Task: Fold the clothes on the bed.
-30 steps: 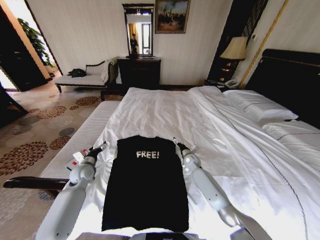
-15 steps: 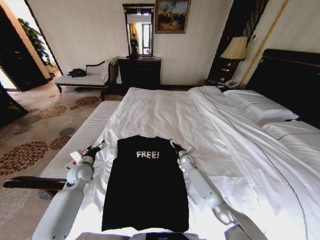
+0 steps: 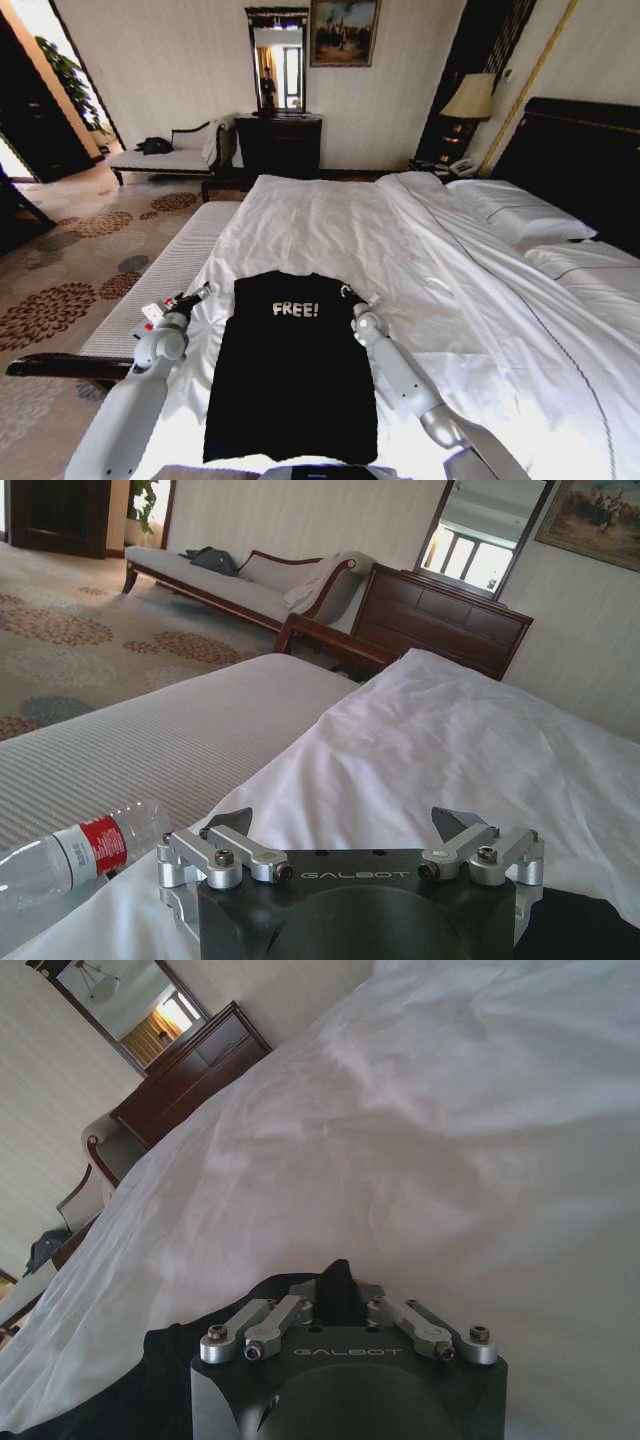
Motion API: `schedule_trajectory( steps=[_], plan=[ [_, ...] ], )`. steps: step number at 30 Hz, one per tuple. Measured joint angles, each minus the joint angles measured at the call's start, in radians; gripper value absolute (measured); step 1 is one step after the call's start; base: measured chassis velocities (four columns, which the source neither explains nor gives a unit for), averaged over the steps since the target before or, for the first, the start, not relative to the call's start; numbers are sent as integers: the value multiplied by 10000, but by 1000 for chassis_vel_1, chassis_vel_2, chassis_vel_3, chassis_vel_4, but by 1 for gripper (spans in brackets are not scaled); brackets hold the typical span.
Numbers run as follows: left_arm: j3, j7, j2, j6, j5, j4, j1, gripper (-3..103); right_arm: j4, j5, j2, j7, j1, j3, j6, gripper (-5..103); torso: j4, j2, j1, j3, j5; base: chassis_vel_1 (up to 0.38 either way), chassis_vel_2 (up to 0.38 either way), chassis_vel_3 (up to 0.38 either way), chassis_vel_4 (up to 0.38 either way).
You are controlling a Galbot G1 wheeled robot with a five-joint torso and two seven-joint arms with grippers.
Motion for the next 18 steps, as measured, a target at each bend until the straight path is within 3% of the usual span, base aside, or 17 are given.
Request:
schedule_trajectory(
  steps=[1,3,4,5,10,18],
  plan=[
    [6,14,3,-3,-122,44,-42,100,1,-2,-13,0,12,-10,39,15,0,0,0,0,0,0,0,0,0],
    [26,24,4,-5,-239,91,-87,100,12,-3,-36,-3,20,-27,95,15,1,0,0,0,0,0,0,0,0],
    [70,54,5,-11,-387,179,-160,100,31,-3,-74,-32,33,-58,181,5,1,0,0,0,0,0,0,0,0],
    [143,86,5,-20,-541,308,-276,100,52,-4,-119,-106,55,-91,309,2,0,0,0,0,1,0,0,0,0],
    [483,180,-80,-45,-880,865,-756,100,264,-19,-274,-359,133,-152,751,1,1,0,0,1,1,0,0,0,0],
    [1978,461,-866,-55,-805,3107,-3149,100,1111,89,-862,-397,176,-398,972,0,-5,0,1,1,3,0,0,0,0]
  ],
)
